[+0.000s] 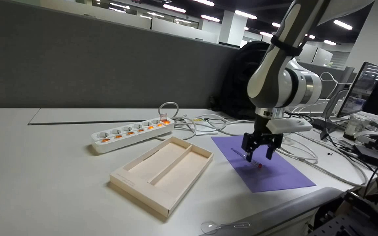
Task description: Put the pen inside the wooden box
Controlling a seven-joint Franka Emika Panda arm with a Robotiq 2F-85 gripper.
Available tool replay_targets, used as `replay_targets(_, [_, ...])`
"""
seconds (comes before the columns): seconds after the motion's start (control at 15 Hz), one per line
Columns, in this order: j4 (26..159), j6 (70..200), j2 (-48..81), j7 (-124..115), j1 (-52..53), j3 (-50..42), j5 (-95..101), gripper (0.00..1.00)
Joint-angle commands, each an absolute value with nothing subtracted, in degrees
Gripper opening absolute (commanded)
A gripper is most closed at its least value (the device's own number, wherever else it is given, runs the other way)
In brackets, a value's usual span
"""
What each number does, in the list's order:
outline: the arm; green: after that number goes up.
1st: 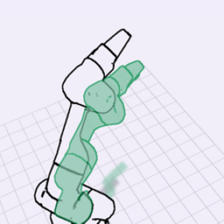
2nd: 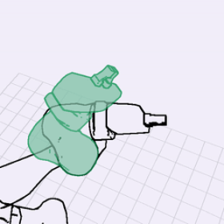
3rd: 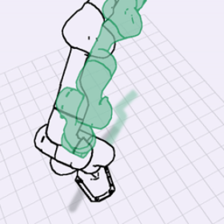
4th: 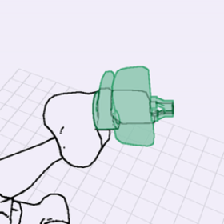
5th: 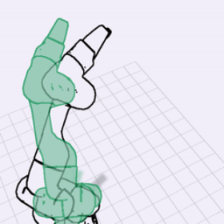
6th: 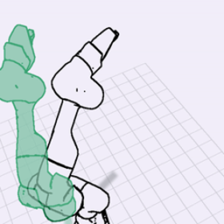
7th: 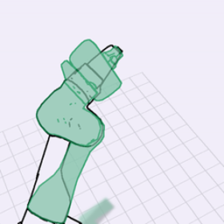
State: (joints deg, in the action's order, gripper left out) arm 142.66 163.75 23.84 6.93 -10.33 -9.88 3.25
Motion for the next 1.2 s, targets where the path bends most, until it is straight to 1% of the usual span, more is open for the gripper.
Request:
replay_targets(0.0, [140.42, 162.91, 25.89, 7.5, -11.86, -8.47, 2.39, 0.6])
replay_targets(0.07, [140.19, 162.82, 26.22, 7.68, -12.25, -8.11, 2.11, 0.51])
replay_targets(0.4, [140.15, 162.43, 26.0, 9.04, -14.14, -6.19, 0.58, 0.17])
replay_targets(0.53, [140.51, 161.72, 25.08, 9.43, -14.82, -5.14, -0.57, 0.05])
replay_targets(0.6, [141.01, 161.31, 24.1, 9.41, -15.06, -4.36, -1.46, 0.01])
replay_targets(0.73, [141.91, 160.69, 21.94, 9.52, -14.73, -3.13, -2.69, 0.05])
replay_targets(1.13, [143.22, 159.94, 13.79, 8.79, -8.27, -2.03, 0.46, 0.05])
